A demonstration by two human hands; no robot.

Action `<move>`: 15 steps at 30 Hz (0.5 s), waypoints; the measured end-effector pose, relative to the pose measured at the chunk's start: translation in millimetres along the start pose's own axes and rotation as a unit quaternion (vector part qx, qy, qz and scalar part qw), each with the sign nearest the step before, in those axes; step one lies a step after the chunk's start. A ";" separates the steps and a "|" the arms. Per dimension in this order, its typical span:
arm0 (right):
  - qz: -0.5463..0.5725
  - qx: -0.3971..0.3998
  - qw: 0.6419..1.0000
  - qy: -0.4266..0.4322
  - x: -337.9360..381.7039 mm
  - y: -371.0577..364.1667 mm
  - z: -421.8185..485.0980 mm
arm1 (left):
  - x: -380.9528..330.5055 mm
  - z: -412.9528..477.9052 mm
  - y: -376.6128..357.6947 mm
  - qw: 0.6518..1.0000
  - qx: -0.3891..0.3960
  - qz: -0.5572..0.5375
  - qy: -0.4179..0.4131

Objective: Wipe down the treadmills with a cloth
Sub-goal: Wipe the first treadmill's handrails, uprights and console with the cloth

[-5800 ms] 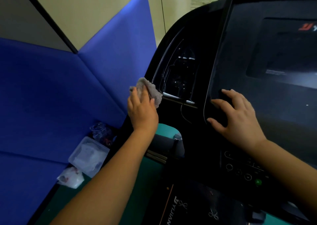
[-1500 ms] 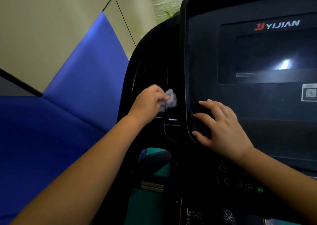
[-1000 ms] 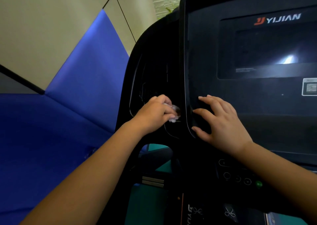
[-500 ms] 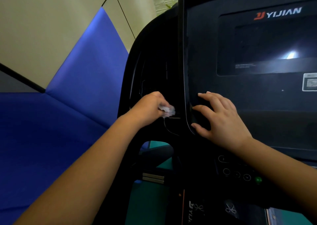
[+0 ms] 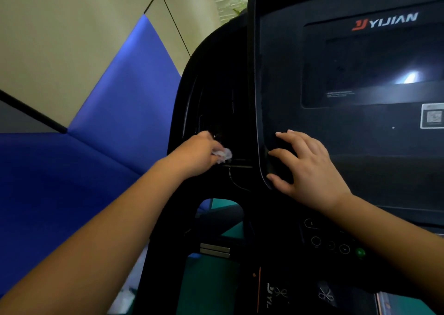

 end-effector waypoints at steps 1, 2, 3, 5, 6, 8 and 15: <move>0.001 0.000 1.000 0.000 -0.4 0.1 -0.1 | 6.5 -3.5 3.3 1.000 0.012 0.006 0.012; 0.001 -0.001 1.000 0.000 -0.8 0.4 -0.1 | 11.0 -6.5 6.9 1.000 0.018 0.006 0.016; 0.001 0.000 1.000 0.002 -1.0 0.5 0.1 | 14.2 -9.5 11.2 1.000 0.008 0.001 0.013; 0.001 0.001 1.000 0.004 -1.4 0.4 0.1 | 16.9 -17.6 21.7 0.997 -0.070 -0.032 0.011; 0.001 0.001 1.000 0.003 -1.3 0.3 0.0 | 17.5 -21.8 26.8 0.991 -0.119 -0.065 0.019; 0.000 -0.003 1.000 0.002 -1.3 0.2 -0.1 | 17.0 -24.1 29.7 0.976 -0.182 -0.113 0.032; 0.002 -0.002 1.000 0.002 -1.6 -1.2 -0.1 | 0.7 5.1 -9.8 0.985 -0.137 0.036 0.095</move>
Point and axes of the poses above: each hand's wrist, its own z-axis towards the middle knuckle, its own y-axis out of the back of the hand, x = y × z, the point moved 1 cm from there along z, towards the middle knuckle, and after that the axes turned 15 degrees about x, right-handed, at the moved point
